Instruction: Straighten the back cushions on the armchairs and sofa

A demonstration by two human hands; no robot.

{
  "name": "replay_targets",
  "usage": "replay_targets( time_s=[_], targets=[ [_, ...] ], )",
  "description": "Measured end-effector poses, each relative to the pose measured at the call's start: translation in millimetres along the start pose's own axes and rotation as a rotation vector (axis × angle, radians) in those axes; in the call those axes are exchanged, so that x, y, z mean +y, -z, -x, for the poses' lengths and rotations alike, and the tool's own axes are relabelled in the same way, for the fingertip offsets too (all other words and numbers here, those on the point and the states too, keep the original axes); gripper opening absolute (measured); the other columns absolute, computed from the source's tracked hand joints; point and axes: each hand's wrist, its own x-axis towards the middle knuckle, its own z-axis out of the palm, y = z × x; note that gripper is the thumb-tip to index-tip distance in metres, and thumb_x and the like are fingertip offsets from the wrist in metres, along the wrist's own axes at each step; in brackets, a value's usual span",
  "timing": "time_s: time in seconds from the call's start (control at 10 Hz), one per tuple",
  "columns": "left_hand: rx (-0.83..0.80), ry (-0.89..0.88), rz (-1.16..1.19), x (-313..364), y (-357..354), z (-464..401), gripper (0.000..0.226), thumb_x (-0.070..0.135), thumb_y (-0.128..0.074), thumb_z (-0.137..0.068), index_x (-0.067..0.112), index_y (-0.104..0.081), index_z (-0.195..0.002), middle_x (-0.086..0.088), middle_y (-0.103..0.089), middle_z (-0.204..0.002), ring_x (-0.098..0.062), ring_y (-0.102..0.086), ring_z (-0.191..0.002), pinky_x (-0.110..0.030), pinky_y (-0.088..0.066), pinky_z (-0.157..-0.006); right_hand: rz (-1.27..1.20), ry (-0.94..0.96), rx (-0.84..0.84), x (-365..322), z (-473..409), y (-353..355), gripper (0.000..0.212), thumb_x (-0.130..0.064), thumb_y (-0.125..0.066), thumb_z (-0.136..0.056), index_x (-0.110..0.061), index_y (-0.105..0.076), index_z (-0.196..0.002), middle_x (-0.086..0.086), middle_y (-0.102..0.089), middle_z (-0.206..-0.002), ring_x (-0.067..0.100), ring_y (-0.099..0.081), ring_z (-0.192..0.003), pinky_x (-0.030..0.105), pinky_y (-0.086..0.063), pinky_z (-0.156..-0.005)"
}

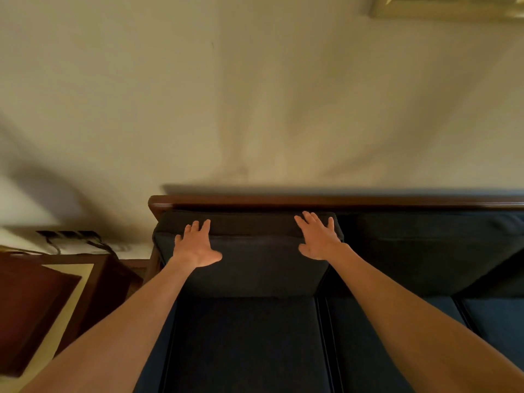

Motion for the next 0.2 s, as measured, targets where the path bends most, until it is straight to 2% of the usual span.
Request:
replay_targets(
  time_s=[0.1,0.2],
  targets=[
    [0.027,-0.01,0.148,16,22,27,0.095,0.036,-0.072,-0.08,0.025,-0.014,-0.155,-0.007,-0.027,-0.158,-0.03,-0.031,-0.142,-0.051,-0.036,-0.11,-0.152,0.029,0.1,-14,31,33,0.068,-0.026,-0.057,-0.097,-0.021,-0.023,-0.156,0.005,-0.01,-0.165,0.027,-0.008,-0.152,0.064,-0.003,-0.116],
    [0.188,-0.08,0.268,40,61,62,0.073,0.04,-0.07,-0.082,0.025,-0.038,-0.146,-0.004,-0.048,-0.144,-0.028,-0.047,-0.13,-0.046,-0.042,-0.104,-0.364,0.135,0.268,-30,70,80,0.051,-0.022,-0.059,-0.096,-0.021,-0.046,-0.145,0.004,-0.037,-0.156,0.027,-0.033,-0.144,0.06,-0.018,-0.118]
  ],
)
